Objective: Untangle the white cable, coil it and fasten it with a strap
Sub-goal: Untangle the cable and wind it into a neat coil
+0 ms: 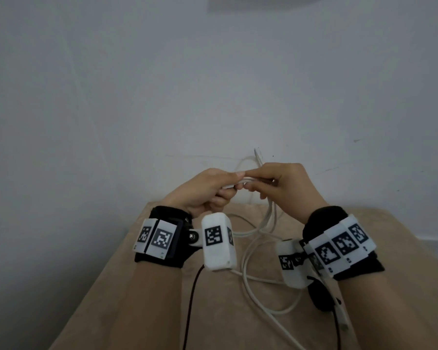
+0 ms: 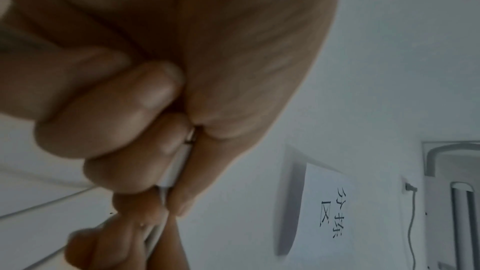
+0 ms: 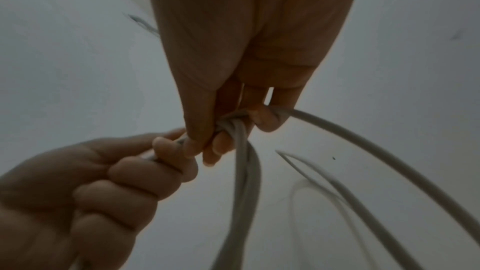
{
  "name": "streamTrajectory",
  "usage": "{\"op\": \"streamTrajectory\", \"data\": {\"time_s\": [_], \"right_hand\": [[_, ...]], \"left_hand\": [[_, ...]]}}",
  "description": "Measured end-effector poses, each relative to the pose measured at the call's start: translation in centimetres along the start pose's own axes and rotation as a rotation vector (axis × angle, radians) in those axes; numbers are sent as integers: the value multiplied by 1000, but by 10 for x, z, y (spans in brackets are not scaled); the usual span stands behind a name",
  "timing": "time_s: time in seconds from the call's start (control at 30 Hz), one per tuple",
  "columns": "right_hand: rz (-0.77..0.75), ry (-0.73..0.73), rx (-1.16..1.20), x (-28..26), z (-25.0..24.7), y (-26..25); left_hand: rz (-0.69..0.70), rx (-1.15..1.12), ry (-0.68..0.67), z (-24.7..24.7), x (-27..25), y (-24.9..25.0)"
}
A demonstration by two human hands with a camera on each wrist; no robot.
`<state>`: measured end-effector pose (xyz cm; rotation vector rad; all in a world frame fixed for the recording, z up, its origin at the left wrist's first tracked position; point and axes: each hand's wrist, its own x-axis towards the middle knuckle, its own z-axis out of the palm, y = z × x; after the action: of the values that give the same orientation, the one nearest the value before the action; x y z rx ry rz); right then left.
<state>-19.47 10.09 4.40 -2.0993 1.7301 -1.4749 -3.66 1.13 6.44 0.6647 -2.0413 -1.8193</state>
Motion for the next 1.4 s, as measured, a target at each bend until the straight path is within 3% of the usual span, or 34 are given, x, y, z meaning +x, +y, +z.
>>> {"op": "streamTrajectory", "data": {"time_s": [0.27,0.4,0.53,0.6,0.8,1.1,1.4], "right_hand": [[337,104,338,-3,-15,7],[290,135,285,-7,-23,17],[254,355,261,-3,-29,21],[227,399,289,-2,-29,19],[245,136,359,-1,-21,4],[312,141,152,2,-4,-2],[346,73,485,3,-6,-5]], "left_hand": [[106,-283,104,-16,-4,2],[172,-354,238,-27,-9,4],[222,-312,290,-24,-10,5],[235,-318,285,-21,-8,5],[248,-356,267,-14,0,0],[263,-330,201,-3,3,2],[283,-501,182,5,10,0]]}}
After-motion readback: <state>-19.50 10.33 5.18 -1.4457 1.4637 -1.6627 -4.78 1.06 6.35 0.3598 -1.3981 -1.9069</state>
